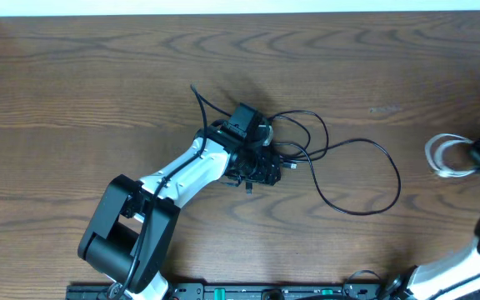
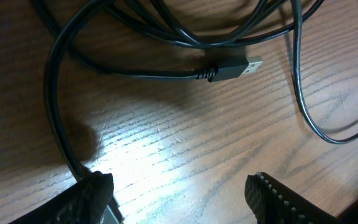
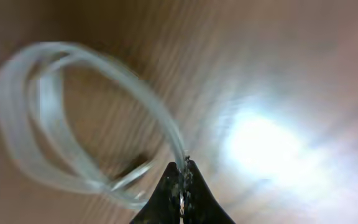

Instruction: Untangle cables

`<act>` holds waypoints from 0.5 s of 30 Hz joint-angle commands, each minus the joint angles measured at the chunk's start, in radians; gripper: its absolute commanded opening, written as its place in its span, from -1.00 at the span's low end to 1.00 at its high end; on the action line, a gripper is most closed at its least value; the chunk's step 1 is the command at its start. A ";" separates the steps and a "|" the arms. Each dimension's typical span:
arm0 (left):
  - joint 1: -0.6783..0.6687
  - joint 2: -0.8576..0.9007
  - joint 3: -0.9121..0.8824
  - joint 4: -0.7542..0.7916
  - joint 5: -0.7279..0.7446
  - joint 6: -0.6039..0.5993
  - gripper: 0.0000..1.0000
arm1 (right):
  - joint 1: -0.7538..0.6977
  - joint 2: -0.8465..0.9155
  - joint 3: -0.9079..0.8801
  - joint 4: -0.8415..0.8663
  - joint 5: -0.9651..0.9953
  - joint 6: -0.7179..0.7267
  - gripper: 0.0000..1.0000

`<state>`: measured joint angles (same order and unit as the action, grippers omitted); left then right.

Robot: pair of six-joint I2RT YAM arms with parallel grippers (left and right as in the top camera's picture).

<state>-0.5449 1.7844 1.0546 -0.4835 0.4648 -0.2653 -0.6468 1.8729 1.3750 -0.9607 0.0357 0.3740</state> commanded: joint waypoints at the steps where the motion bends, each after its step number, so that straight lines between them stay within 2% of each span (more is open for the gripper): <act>1: 0.000 0.011 0.001 -0.006 -0.006 0.004 0.47 | -0.064 -0.158 0.007 0.017 -0.001 0.015 -0.97; 9: 0.000 0.011 0.001 -0.006 -0.006 0.004 0.47 | -0.075 -0.212 0.006 0.033 -0.093 0.044 -0.98; 11: 0.000 0.011 0.001 -0.006 -0.006 0.004 0.47 | -0.060 -0.212 0.006 0.038 -0.115 0.040 -0.88; 13: 0.000 0.011 0.001 -0.006 -0.006 0.004 0.47 | -0.044 -0.212 0.006 0.051 -0.129 0.013 -0.67; 15: 0.000 0.011 0.001 -0.006 -0.006 0.004 0.47 | -0.030 -0.212 0.006 0.055 -0.146 -0.006 -0.24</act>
<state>-0.5449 1.7844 1.0546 -0.4862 0.4644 -0.2653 -0.7044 1.6569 1.3785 -0.9119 -0.0605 0.3965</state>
